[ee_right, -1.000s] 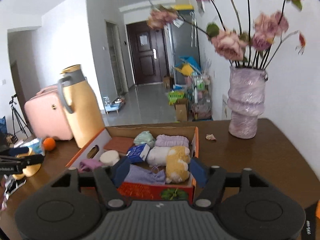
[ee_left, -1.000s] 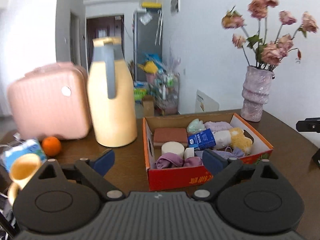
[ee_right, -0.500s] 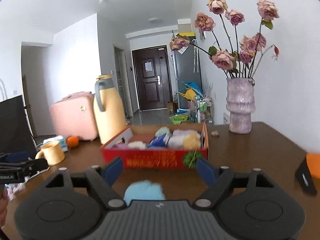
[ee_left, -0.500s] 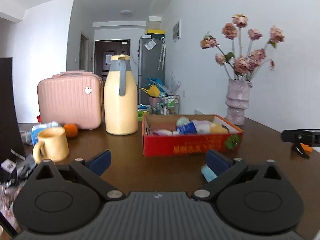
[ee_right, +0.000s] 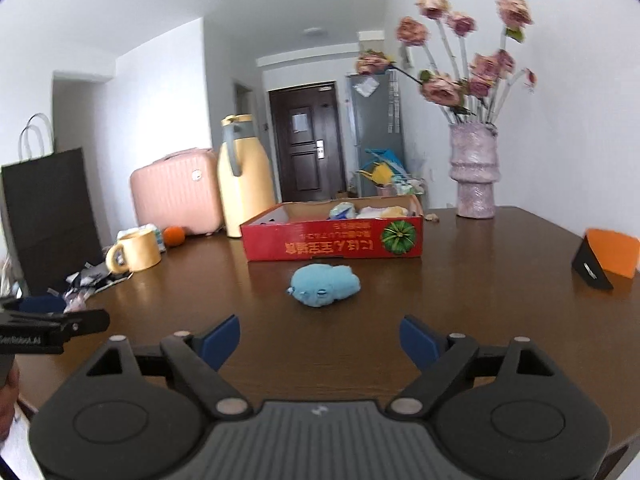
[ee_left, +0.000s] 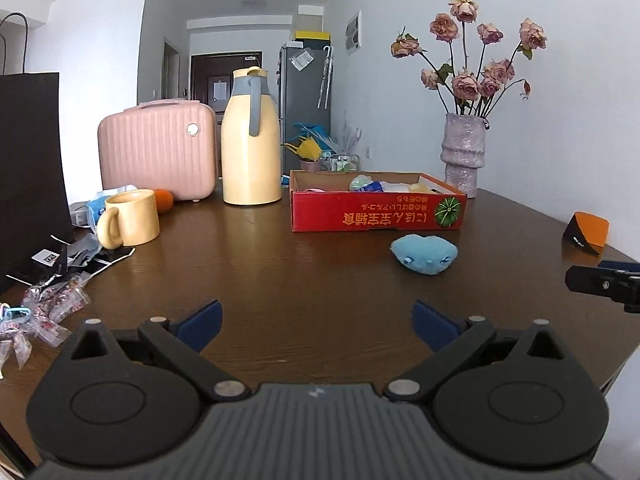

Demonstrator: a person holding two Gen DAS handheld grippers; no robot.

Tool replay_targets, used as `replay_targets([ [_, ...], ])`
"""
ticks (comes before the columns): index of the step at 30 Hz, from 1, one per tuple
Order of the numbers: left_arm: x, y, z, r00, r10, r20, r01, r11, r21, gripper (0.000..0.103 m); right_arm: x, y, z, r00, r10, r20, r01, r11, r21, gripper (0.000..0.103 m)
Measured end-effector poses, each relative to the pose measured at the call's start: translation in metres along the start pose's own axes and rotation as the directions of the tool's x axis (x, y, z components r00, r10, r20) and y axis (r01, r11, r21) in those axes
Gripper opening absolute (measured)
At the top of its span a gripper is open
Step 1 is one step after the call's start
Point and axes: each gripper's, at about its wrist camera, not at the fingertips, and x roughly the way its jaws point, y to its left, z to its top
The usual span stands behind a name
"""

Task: Organize soft objects
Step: 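Withdraw both tools and move them toward the light-blue plush, then close both tools on the light-blue plush and lift it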

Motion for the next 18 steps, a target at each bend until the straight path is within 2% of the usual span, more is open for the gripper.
replay_targets([
  [10,0.022,-0.006,0.006,0.998,-0.052,-0.036,0.051,0.999,-0.013,0.103,0.027,-0.015,0.002,0.998,-0.004,-0.056,0.007,0.998,0.063,0.085],
  [14,0.047,-0.010,0.014,0.994,-0.089,-0.068,0.088,0.996,-0.011,0.103,0.050,-0.025,0.008,0.997,-0.004,-0.082,0.011,0.996,0.086,0.082],
  [18,0.089,-0.014,0.031,0.982,-0.146,-0.116,0.142,0.989,-0.041,0.103,0.087,-0.040,0.023,0.993,0.036,-0.116,-0.024,0.994,0.110,0.078],
])
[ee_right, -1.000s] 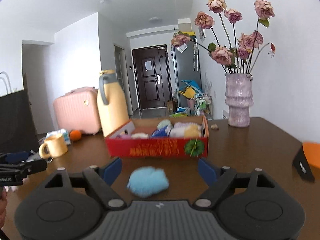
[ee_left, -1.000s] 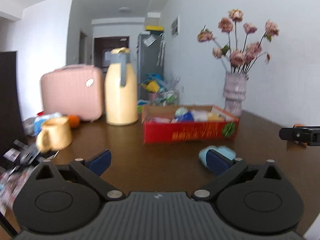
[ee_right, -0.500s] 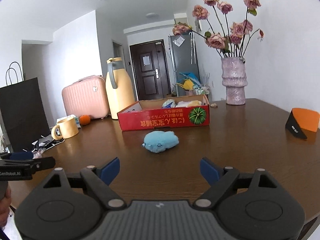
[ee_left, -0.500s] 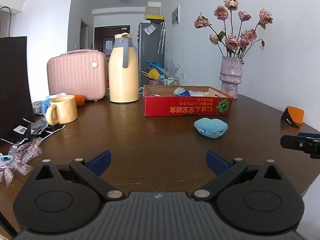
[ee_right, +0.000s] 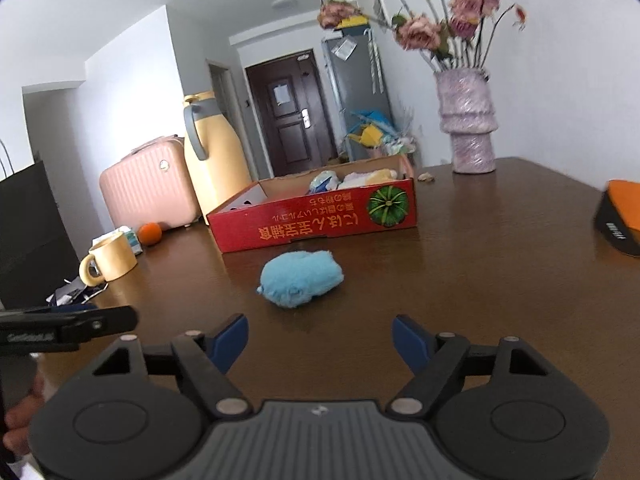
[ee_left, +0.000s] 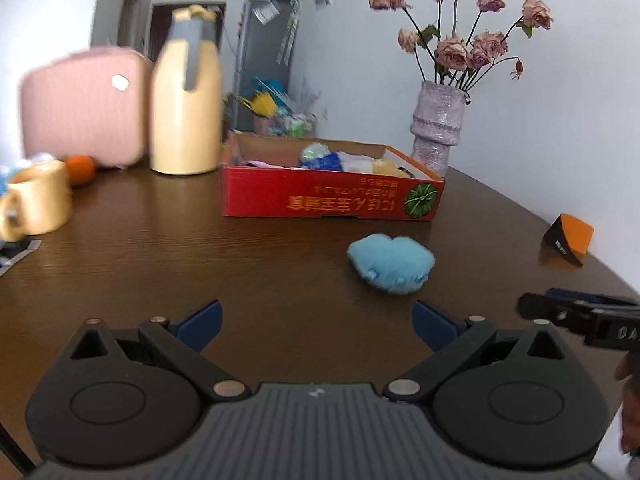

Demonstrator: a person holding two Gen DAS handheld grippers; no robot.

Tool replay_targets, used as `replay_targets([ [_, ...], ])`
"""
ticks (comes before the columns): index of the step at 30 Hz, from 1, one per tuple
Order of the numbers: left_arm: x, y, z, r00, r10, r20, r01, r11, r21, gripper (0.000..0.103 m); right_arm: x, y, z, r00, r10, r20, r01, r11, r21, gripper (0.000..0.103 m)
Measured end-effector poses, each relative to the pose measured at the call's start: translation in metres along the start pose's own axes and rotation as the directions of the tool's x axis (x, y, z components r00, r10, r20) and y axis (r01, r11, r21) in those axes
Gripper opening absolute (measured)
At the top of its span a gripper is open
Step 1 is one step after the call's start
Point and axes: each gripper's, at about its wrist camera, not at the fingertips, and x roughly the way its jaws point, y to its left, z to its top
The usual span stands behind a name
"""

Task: Organize soft objects
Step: 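Close both tools on the light-blue plush and lift it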

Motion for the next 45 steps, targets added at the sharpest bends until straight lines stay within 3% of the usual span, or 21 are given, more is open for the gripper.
replay_targets([
  [4,0.047,0.001,0.025,0.995,-0.083,-0.048,0.081,0.996,-0.045,0.096,0.042,-0.013,0.026,0.999,0.037,-0.036,-0.037,0.999,0.008,0.076],
  [7,0.087,0.002,0.043,0.975,-0.197,-0.100,0.184,0.975,-0.124,0.083,0.078,-0.020,0.044,0.994,0.082,-0.066,-0.081,0.997,0.011,0.073],
  [9,0.111,0.000,0.052,0.968,-0.220,-0.123,0.202,0.968,-0.147,0.070,0.103,-0.027,0.055,0.989,0.114,-0.091,-0.111,0.993,0.040,0.068],
  [12,0.144,-0.005,0.060,0.960,-0.225,-0.169,0.199,0.967,-0.161,0.062,0.134,-0.035,0.067,0.980,0.155,-0.125,-0.144,0.985,0.092,0.056],
  [15,0.166,-0.006,0.060,0.941,-0.272,-0.203,0.233,0.952,-0.196,0.054,0.157,-0.041,0.068,0.975,0.163,-0.151,-0.148,0.983,0.105,0.046],
  [16,0.173,-0.004,0.058,0.932,-0.290,-0.216,0.243,0.944,-0.221,0.051,0.162,-0.044,0.066,0.973,0.163,-0.161,-0.146,0.983,0.112,0.039],
  [18,0.182,-0.001,0.055,0.920,-0.324,-0.222,0.263,0.928,-0.264,0.037,0.171,-0.050,0.060,0.962,0.205,-0.181,-0.178,0.972,0.155,0.030],
  [20,0.185,0.001,0.052,0.910,-0.359,-0.209,0.293,0.911,-0.292,0.034,0.173,-0.056,0.058,0.948,0.264,-0.180,-0.227,0.953,0.200,0.018],
  [22,0.184,0.000,0.050,0.901,-0.383,-0.201,0.318,0.901,-0.294,0.031,0.170,-0.058,0.059,0.941,0.287,-0.182,-0.248,0.946,0.207,0.018],
  [30,0.176,-0.007,0.053,0.904,-0.379,-0.197,0.329,0.912,-0.244,0.025,0.165,-0.052,0.057,0.944,0.280,-0.176,-0.243,0.948,0.204,0.013],
  [34,0.157,-0.015,0.055,0.912,-0.363,-0.189,0.323,0.922,-0.212,0.007,0.136,-0.039,0.049,0.958,0.243,-0.154,-0.218,0.962,0.166,0.001],
  [36,0.135,-0.022,0.053,0.907,-0.388,-0.161,0.359,0.916,-0.180,0.004,0.117,-0.033,0.043,0.957,0.257,-0.131,-0.232,0.956,0.180,0.001],
  [38,0.115,-0.027,0.048,0.886,-0.441,-0.144,0.413,0.891,-0.186,0.002,0.103,-0.025,0.037,0.962,0.241,-0.131,-0.220,0.963,0.155,0.001],
  [39,0.107,-0.031,0.043,0.881,-0.454,-0.135,0.428,0.885,-0.181,0.001,0.099,-0.024,0.033,0.952,0.270,-0.143,-0.246,0.955,0.166,0.001],
  [41,0.098,-0.038,0.035,0.878,-0.455,-0.151,0.433,0.887,-0.158,0.001,0.091,-0.017,0.024,0.935,0.319,-0.157,-0.287,0.938,0.196,0.001],
  [43,0.093,-0.044,0.025,0.882,-0.430,-0.190,0.404,0.900,-0.160,0.001,0.076,-0.004,0.017,0.949,0.275,-0.152,-0.258,0.958,0.122,0.001],
  [45,0.084,-0.045,0.015,0.884,-0.423,-0.197,0.396,0.904,-0.162,0.003,0.063,0.000,0.012,0.957,0.253,-0.141,-0.237,0.964,0.119,0.003],
])
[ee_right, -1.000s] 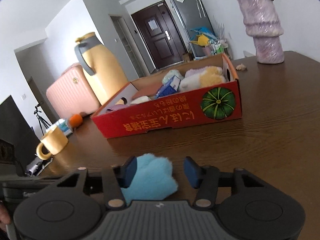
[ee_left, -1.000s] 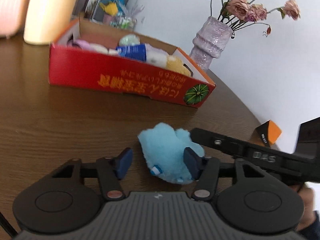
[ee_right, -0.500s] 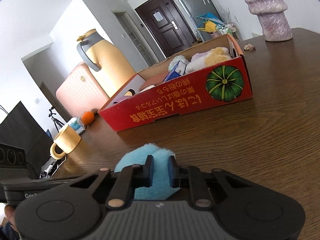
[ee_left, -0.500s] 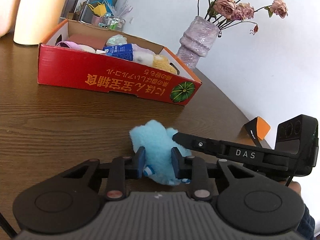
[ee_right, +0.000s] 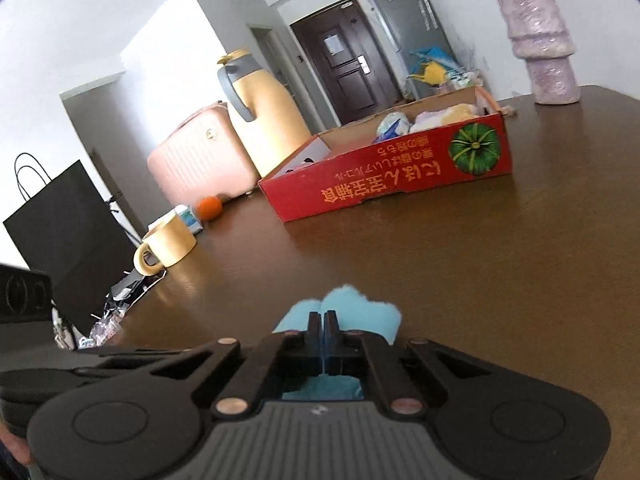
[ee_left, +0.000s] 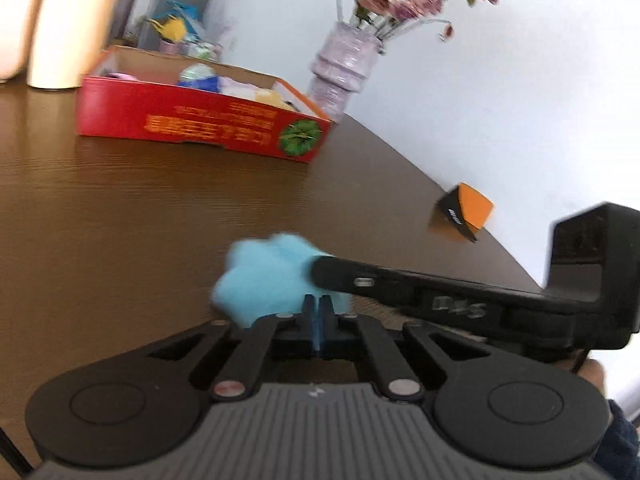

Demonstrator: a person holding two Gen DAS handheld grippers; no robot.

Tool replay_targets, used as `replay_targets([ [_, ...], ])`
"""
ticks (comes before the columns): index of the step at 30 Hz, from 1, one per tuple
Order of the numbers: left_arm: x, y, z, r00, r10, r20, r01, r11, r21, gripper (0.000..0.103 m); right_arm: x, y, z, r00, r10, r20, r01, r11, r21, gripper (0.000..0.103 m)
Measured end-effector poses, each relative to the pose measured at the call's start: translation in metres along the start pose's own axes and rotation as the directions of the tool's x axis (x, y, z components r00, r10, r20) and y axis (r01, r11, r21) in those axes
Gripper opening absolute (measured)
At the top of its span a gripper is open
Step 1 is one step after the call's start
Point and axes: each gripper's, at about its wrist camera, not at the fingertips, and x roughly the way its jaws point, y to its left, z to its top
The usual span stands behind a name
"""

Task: Organize soft objects
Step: 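Close both tools on the light-blue plush and lift it, then carry the light-blue plush into the box and open both tools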

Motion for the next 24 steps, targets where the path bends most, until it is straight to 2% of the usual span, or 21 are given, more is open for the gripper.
replay_targets([
  [4,-0.019,0.005,-0.014,0.996,0.076,0.036,-0.075,0.997,-0.017,0.009,-0.020,-0.004,-0.008,0.997,-0.055,0.046,0.054,0.998,0.034,0.021],
  [5,-0.024,0.009,-0.015,0.994,0.100,0.047,-0.099,0.995,-0.016,0.017,-0.021,-0.008,-0.008,0.996,-0.073,0.053,0.070,0.996,0.052,0.026],
  [6,-0.026,0.014,-0.015,0.992,0.117,0.052,-0.116,0.993,-0.022,0.030,-0.022,-0.011,-0.008,0.994,-0.092,0.057,0.088,0.993,0.078,0.028],
  [8,-0.027,0.023,-0.010,0.990,0.133,0.052,-0.130,0.990,-0.059,0.042,-0.022,-0.016,-0.009,0.991,-0.120,0.051,0.114,0.988,0.108,0.032],
  [11,-0.024,0.026,-0.005,0.993,0.105,0.062,-0.101,0.993,-0.065,0.042,-0.021,-0.022,-0.010,0.992,-0.110,0.059,0.102,0.987,0.127,0.040],
  [13,-0.018,0.026,0.001,0.995,0.075,0.063,-0.071,0.996,-0.055,0.042,-0.017,-0.026,-0.010,0.994,-0.097,0.059,0.087,0.986,0.144,0.040],
  [17,0.003,0.037,0.007,1.000,0.009,0.001,-0.009,0.992,-0.130,0.041,-0.004,-0.031,-0.008,0.994,-0.096,0.054,0.086,0.983,0.163,0.040],
  [19,0.010,0.043,0.006,1.000,-0.010,-0.011,0.008,0.988,-0.155,0.039,0.003,-0.036,-0.009,0.995,-0.089,0.035,0.081,0.979,0.185,0.039],
  [20,0.013,0.046,0.005,0.999,-0.031,-0.014,0.028,0.984,-0.177,0.033,0.006,-0.038,-0.010,0.997,-0.076,0.032,0.068,0.978,0.198,0.037],
  [24,0.017,0.056,0.005,0.996,-0.092,-0.020,0.084,0.968,-0.237,0.032,0.008,-0.039,-0.009,0.999,-0.034,0.014,0.031,0.979,0.201,0.033],
])
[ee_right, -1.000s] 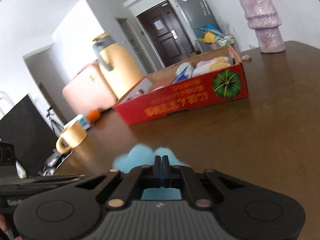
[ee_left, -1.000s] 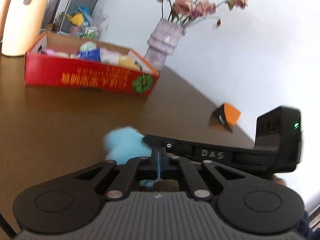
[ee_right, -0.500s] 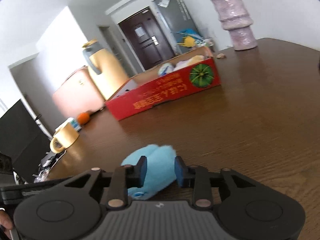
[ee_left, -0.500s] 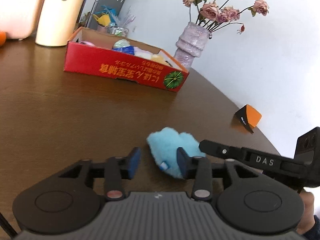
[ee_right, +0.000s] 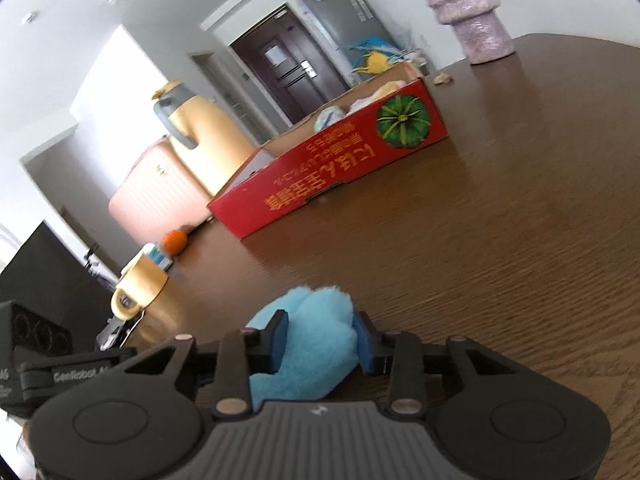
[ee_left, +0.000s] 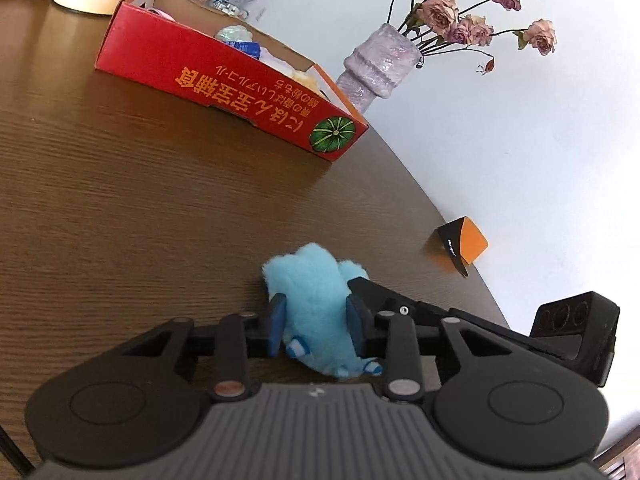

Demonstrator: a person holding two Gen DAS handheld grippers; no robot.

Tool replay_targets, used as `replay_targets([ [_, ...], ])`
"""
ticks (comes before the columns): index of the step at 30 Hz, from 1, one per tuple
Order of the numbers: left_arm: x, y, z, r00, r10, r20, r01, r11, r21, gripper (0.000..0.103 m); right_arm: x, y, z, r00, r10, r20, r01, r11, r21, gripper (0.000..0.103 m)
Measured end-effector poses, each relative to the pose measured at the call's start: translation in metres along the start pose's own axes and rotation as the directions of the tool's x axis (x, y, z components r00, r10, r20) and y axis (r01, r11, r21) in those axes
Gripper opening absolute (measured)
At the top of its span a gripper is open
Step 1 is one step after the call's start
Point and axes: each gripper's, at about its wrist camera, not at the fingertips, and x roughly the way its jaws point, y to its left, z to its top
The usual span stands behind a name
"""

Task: Organize soft objects
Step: 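Carry the light-blue plush into the box and open both tools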

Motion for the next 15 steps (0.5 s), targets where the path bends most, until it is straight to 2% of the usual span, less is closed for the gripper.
replay_targets([
  [4,-0.002,-0.003,-0.001,1.000,0.007,0.012,-0.007,1.000,0.006,0.032,-0.004,0.003,0.002,0.999,0.031,-0.010,-0.031,0.999,0.013,0.029],
  [8,-0.009,-0.013,0.009,0.999,0.007,0.045,-0.009,0.999,0.039,0.032,-0.013,0.022,0.023,0.998,0.043,0.045,-0.041,0.998,-0.046,0.029],
  [10,-0.013,-0.024,0.027,0.997,-0.002,0.071,-0.004,0.997,0.078,0.032,-0.013,0.032,0.046,0.995,0.052,0.088,-0.044,0.995,-0.088,0.029],
  [15,-0.008,-0.051,0.104,0.987,-0.033,0.155,0.000,0.978,0.208,0.032,0.010,0.039,0.129,0.982,0.075,0.174,-0.048,0.987,-0.156,0.029],
])
